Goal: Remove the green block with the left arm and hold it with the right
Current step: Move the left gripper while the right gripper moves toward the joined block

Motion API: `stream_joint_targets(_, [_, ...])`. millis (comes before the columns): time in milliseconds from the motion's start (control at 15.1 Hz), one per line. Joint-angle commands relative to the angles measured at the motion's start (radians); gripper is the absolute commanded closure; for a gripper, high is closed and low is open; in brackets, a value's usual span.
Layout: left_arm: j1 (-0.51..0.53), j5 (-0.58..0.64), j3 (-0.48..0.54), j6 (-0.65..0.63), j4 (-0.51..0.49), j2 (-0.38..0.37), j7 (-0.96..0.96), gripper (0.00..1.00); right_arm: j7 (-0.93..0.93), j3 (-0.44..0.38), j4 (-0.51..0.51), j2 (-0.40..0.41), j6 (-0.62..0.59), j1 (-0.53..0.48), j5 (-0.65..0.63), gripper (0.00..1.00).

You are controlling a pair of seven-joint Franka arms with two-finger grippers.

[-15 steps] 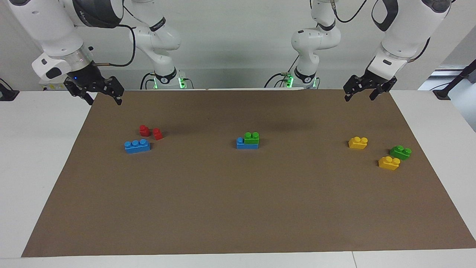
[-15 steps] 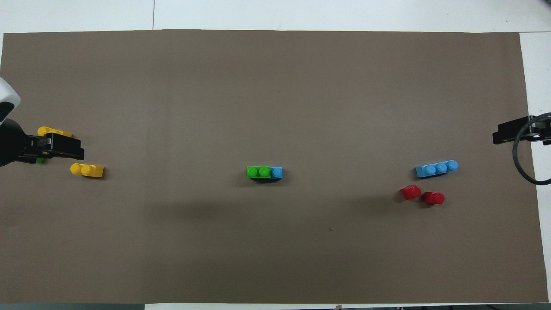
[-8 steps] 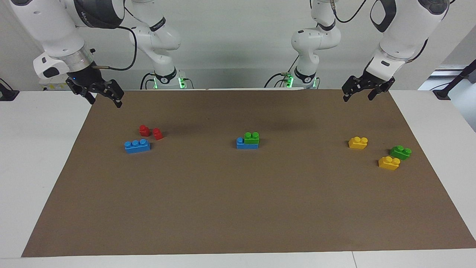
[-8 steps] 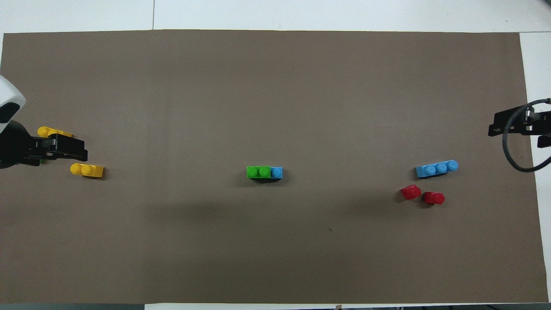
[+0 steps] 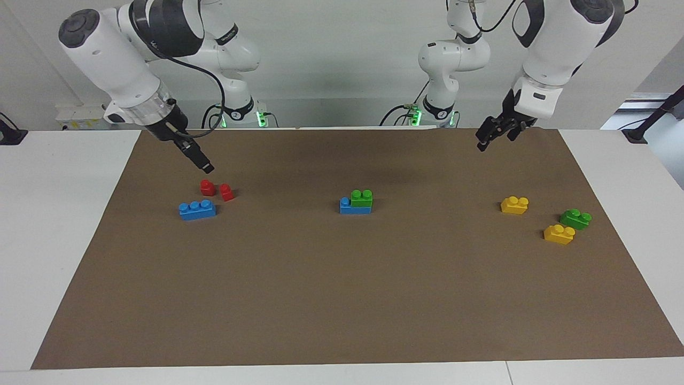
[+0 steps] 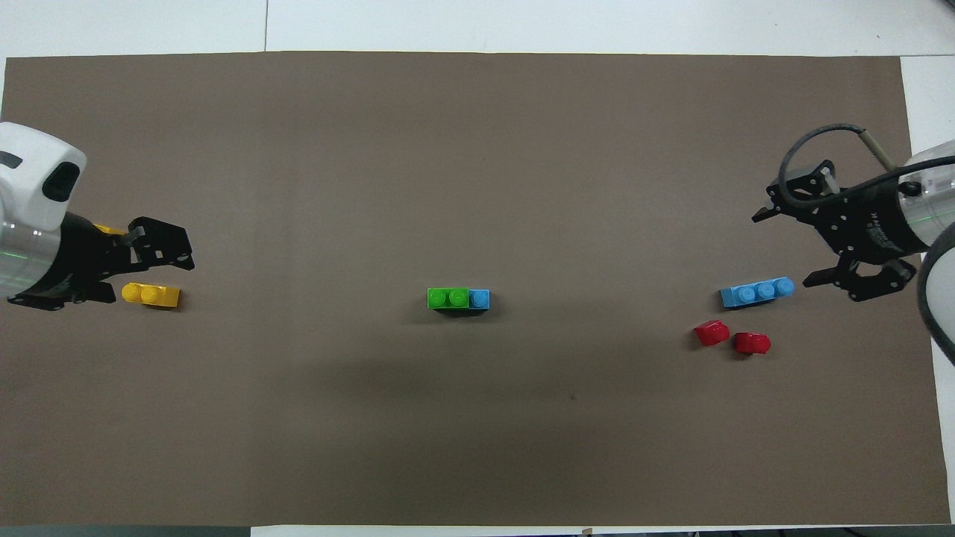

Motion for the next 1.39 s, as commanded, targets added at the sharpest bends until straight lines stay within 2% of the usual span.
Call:
stream_joint_targets(0, [-0.043,-0.012,0.007,0.066,-0.066,-0.043,-0.216,0.0,0.187,0.0,-0.092,-0.008,0.072,0.013,0.109,0.01])
stream_joint_targets(398, [-0.084,-0.023,0.006,0.118,-0.118,-0.046,-0.599,0.0,0.402,0.0,-0.167,0.014,0.175,0.093,0.265,0.01])
stream_joint_targets(664, [-0.097,-0.029,0.006,0.126,-0.151,-0.056,-0.715,0.0,0.564,0.0,-0.207,0.035,0.317,0.177,0.29,0.01])
stream_joint_targets(1062, [-0.127,-0.041,0.006,0.219,-0.246,-0.059,-0.902,0.0,0.548,0.0,-0.284,0.037,0.449,0.278,0.319,0.01])
stream_joint_targets(1327, [-0.175,-0.049,0.007,0.274,-0.268,-0.04,-1.026,0.0,0.514,0.0,-0.334,0.049,0.534,0.335,0.322,0.01])
